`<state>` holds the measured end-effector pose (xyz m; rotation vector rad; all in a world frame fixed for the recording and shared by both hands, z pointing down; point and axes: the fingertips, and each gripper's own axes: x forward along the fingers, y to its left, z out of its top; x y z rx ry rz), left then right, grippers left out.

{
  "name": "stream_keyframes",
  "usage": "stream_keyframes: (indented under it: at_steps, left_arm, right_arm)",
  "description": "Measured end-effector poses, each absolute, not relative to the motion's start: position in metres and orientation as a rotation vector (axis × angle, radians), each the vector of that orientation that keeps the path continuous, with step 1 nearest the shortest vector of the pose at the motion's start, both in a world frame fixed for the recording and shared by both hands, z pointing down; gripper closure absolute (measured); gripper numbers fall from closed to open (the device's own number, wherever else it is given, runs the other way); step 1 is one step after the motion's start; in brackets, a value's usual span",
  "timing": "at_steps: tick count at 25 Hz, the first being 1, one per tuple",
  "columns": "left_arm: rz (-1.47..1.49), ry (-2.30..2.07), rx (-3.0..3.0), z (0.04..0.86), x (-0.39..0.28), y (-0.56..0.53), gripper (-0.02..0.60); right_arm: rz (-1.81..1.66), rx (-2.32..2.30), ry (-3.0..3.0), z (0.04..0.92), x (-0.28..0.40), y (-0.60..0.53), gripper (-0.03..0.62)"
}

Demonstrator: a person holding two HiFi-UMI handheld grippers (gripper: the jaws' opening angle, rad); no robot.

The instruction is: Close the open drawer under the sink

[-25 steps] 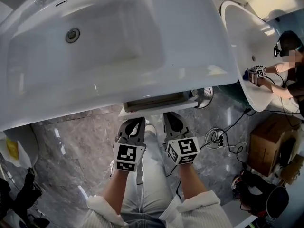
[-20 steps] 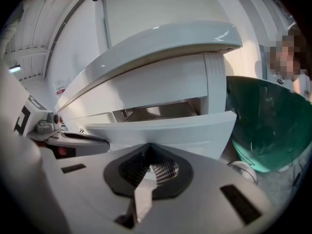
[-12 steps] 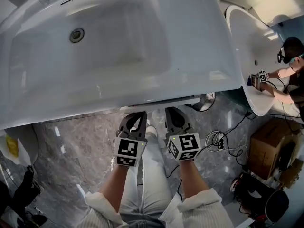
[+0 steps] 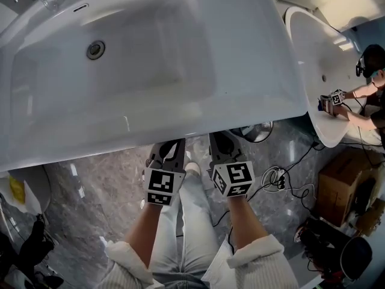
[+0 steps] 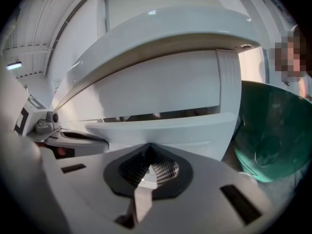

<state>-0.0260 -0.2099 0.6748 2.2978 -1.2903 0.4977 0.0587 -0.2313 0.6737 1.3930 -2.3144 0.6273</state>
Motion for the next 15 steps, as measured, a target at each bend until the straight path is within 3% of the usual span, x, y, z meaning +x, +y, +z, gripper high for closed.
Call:
stream_keyframes:
  at_steps: [15]
  left_arm:
    - [0.502,-1.308,2.333,0.672,-0.031,-0.233,0.567]
  right_arm:
    - [0.579,1.395,-2.327,0.671,0.053,-0.255,0.586]
